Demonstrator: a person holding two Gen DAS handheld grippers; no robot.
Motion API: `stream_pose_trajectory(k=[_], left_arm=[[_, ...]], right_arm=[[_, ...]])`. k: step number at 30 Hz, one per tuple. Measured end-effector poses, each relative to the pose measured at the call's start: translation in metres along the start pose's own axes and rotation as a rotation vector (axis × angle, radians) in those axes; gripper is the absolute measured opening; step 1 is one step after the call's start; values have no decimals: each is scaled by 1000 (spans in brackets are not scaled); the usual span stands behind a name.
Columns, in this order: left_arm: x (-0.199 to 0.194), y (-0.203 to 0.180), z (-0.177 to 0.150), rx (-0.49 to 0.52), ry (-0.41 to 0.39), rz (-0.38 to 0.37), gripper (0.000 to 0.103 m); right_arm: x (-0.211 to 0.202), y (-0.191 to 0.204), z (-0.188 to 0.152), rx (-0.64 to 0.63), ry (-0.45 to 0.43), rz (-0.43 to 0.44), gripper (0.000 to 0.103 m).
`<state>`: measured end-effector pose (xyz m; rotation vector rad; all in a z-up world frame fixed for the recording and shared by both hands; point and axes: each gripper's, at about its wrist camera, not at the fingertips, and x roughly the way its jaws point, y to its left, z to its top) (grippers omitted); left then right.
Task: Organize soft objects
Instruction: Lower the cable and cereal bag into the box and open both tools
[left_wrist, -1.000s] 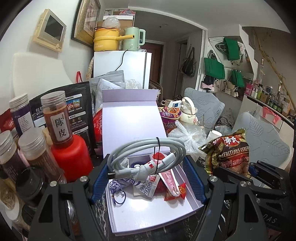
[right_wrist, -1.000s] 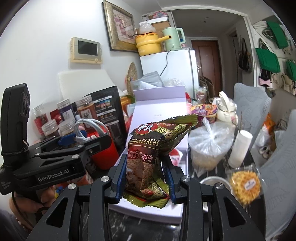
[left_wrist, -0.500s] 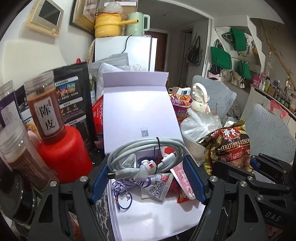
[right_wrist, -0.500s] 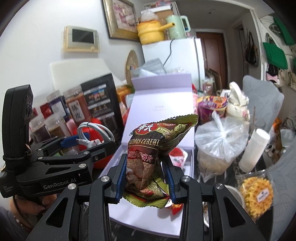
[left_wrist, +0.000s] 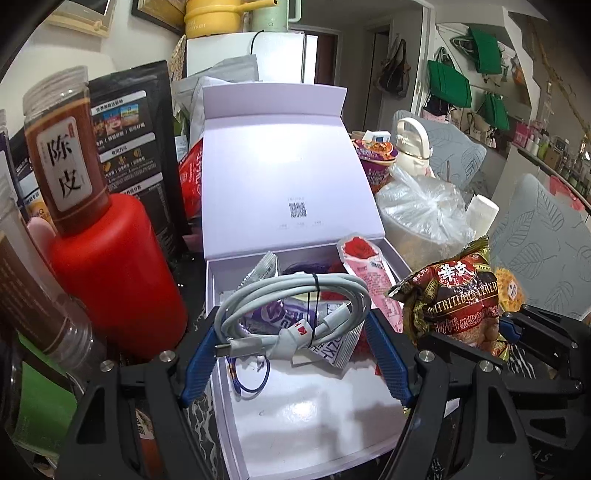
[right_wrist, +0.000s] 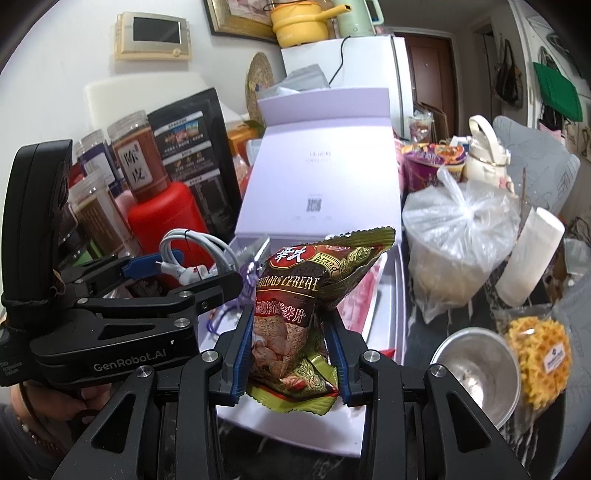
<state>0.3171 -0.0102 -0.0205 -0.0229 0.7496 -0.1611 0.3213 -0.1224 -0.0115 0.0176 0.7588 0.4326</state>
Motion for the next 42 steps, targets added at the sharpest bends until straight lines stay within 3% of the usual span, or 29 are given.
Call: stream_pose_trajectory(k=[20,42], left_arm=[[30,-3,-28,56,141,13,76],[75,0,-32,113,338,32,76]], right_arm=[[24,-3,-28,16,81,-1,36],[56,-9,-28,-12,175,-10,37]])
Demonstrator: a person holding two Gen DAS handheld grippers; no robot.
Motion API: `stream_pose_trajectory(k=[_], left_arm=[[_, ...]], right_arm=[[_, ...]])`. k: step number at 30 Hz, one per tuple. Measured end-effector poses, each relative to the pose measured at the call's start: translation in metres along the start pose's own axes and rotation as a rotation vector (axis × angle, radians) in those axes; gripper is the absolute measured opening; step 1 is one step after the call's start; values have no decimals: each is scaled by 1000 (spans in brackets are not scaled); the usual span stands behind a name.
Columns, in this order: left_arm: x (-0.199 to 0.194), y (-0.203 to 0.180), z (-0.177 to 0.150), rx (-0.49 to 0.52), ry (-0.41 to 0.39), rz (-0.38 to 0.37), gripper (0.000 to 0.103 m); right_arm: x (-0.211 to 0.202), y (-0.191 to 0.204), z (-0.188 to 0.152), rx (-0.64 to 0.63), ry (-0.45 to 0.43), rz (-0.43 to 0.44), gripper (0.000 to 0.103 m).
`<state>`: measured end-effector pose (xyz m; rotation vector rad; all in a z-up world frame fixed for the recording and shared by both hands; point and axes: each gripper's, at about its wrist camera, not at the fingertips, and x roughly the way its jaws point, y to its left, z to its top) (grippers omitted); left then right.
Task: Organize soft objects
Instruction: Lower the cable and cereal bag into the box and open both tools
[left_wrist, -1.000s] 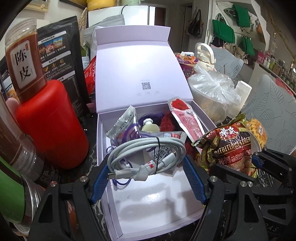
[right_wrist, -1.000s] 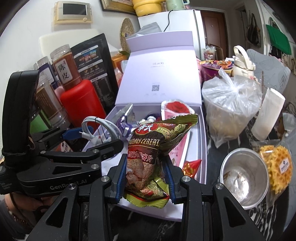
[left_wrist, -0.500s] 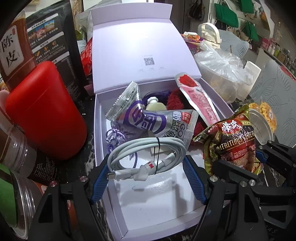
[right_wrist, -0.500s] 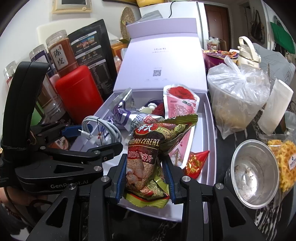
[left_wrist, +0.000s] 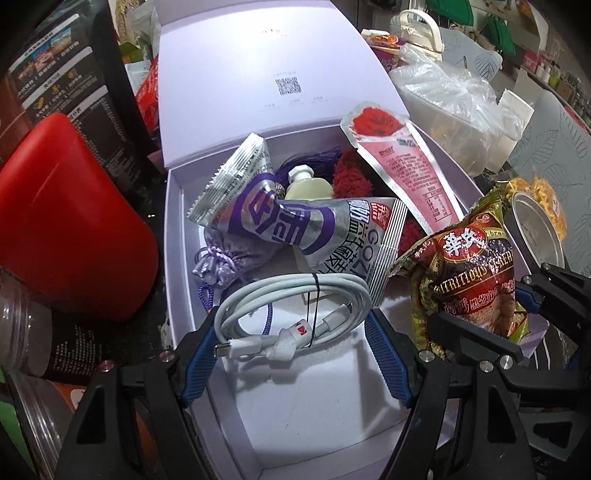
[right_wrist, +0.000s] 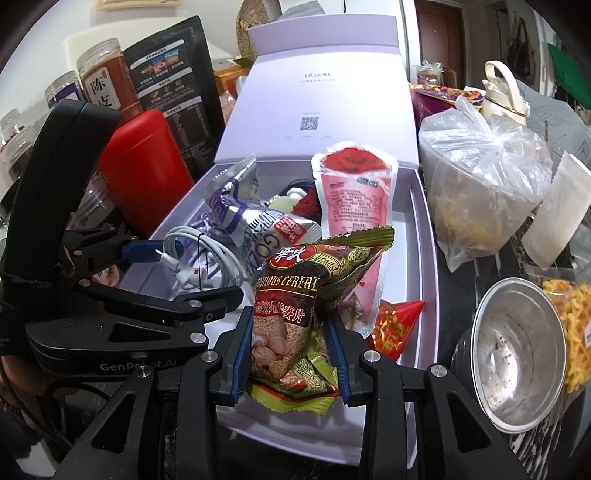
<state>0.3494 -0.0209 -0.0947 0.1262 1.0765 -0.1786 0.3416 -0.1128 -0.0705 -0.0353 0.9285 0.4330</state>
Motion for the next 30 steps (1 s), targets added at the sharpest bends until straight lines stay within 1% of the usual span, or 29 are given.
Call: stream_pose_trajectory(k=[14,23,24,26,28,30], left_arm=[[13,-4,14,63,39,50,76],[17,-12,15,71,42,58,76],[17,-10,17,73,50,56,76],[16,-6,19,71,62,53,76],[16,-6,21,67,69,56,78],[13,-5,23,61,71,53,82]], right_arm=[[15,3,11,-23,43,-2,38],[18,4,13,-18,54,-13,38],[17,4,13,-17,54,-15,39],[13,3,13,-18,49,-31,44],[9,-1,12,-4,39,-47,53],[5,-5,11,14,32,-39,53]])
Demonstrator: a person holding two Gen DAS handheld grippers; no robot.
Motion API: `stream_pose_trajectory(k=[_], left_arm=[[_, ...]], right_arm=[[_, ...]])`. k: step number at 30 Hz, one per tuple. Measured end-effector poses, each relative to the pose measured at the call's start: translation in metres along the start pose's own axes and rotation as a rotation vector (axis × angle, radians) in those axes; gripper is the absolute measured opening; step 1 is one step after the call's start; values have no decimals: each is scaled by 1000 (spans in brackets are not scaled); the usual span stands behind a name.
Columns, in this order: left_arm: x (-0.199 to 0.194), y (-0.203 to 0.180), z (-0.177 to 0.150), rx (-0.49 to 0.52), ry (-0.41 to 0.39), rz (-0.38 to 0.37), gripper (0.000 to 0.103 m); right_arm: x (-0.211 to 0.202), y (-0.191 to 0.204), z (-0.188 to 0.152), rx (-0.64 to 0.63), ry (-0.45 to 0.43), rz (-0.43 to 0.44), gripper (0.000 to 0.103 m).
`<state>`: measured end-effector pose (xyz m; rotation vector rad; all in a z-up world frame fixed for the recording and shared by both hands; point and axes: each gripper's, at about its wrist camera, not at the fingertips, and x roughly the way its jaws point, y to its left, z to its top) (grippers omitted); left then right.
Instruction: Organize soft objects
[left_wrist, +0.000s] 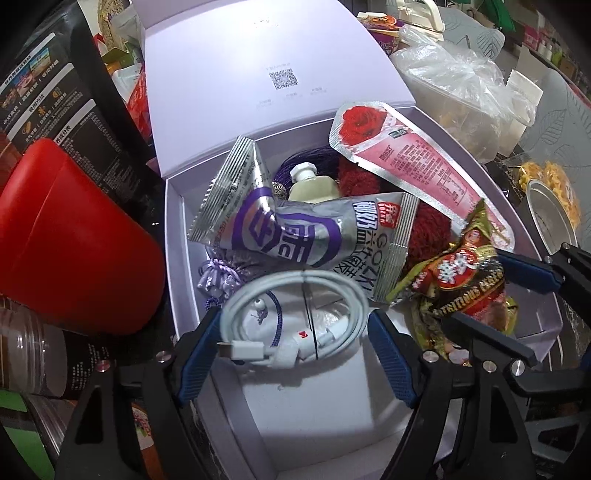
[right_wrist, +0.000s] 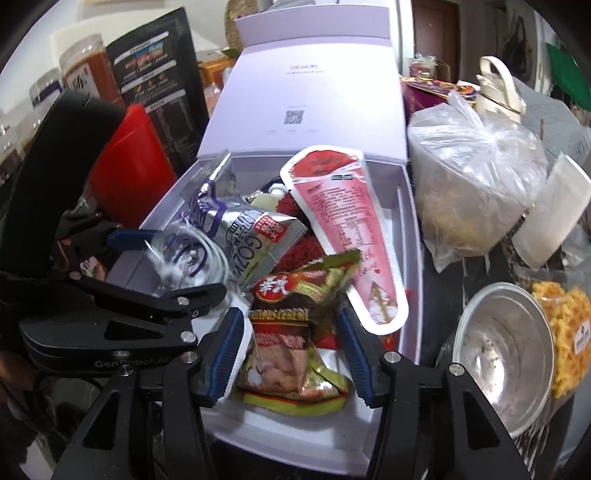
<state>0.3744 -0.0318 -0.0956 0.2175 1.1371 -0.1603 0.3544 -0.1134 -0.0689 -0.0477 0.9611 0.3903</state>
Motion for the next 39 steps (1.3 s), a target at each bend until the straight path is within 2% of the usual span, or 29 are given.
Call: stream_pose_trajectory(k=[2,4,15,24,39], left_arm=[[-3,-1,0,0,-4,0,93],[-7,-2,1,0,-14,31,94],[-22,-3,-1,-2,-42,43,95],[-57,-2,-8,-14,-96,58,95],[-141,18,-6,-67,-300,120,95]], right_arm=[[-3,-2,-1,7,-4,-4,53],[-6,-2,-2,6,-11,-13,55],[-22,-3,-4,-8,-43,-27,57],[-50,-2,6,-11,-106,-51,58],[-121,21,28,-72,-287,-94,62]])
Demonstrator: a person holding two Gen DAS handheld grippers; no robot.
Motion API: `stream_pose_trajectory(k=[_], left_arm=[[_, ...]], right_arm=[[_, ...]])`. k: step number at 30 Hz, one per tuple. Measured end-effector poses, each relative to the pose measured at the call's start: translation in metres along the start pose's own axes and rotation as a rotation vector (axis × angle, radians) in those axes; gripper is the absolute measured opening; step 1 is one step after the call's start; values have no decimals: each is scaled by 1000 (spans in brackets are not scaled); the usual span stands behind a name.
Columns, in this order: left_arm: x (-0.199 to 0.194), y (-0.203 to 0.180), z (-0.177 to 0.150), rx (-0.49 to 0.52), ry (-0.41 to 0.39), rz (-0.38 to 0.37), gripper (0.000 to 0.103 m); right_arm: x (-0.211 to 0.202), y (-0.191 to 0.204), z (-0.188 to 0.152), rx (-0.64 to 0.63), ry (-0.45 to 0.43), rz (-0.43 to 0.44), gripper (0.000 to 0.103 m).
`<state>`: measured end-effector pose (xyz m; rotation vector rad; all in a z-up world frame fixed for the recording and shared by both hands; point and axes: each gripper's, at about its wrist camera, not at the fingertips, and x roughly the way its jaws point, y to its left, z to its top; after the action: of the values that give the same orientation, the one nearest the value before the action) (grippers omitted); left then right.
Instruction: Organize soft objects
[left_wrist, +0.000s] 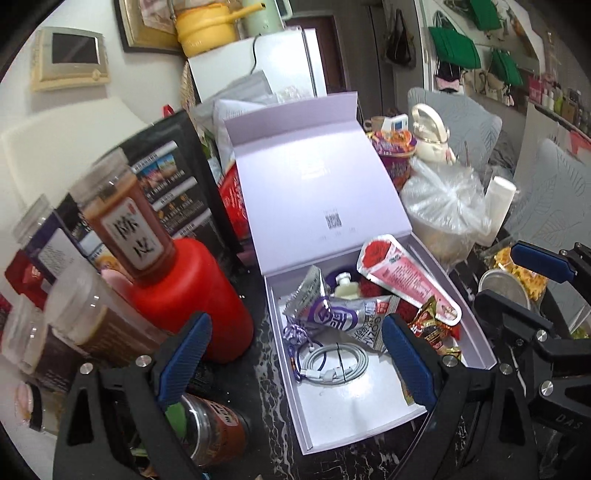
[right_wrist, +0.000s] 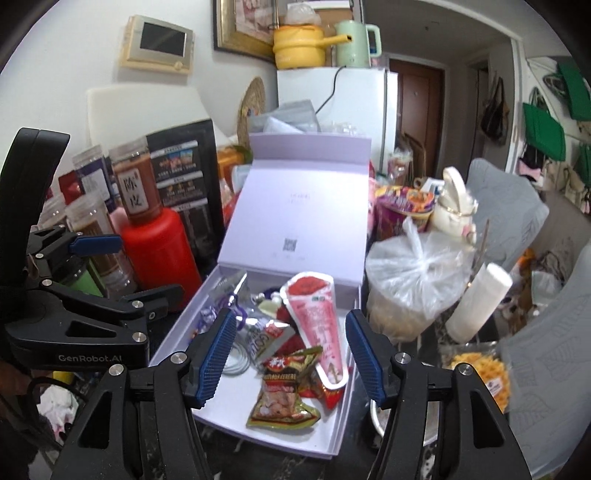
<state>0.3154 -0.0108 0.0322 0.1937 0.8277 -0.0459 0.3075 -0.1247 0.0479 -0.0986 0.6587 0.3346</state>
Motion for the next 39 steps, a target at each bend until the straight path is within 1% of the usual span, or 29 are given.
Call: stream_pose_trajectory(k=[5,9,11,13,16,18,21,25,32,39], left_arm=[[-32,3,2,-4,-82,-1,95],[-55,3,0,-5,-131,-3,95],[-66,4,-3,-14,-154,1,95],[-80,5,-8,-19,-183,16,95],[-98,6,-16,-30,-214,14,95],[-111,7,-23,-39,-237,14,95],[-131,7,-33,-48,-274,22,95],[-154,5,-48,-42,-315,29,95],[-176,1,-71,-37,-333,-8,95],[-184,-7,-96,-43,-332,-28,95]], right_arm=[[-28,5,5,-16,-53,-32,66],[-51,9,4,-22,-95,-49,71],[-62,13,2,-28,-112,-54,71],[-73,18,0,-36,-126,-61,73],[-91,25,-6,-44,-141,-89,75],[-101,29,-10,-48,-151,-96,76],[-118,35,-17,-52,-173,-97,80],[-139,44,-29,-49,-192,-117,81],[-164,52,-51,-18,-201,-148,82],[-173,52,-78,35,-161,-184,82]])
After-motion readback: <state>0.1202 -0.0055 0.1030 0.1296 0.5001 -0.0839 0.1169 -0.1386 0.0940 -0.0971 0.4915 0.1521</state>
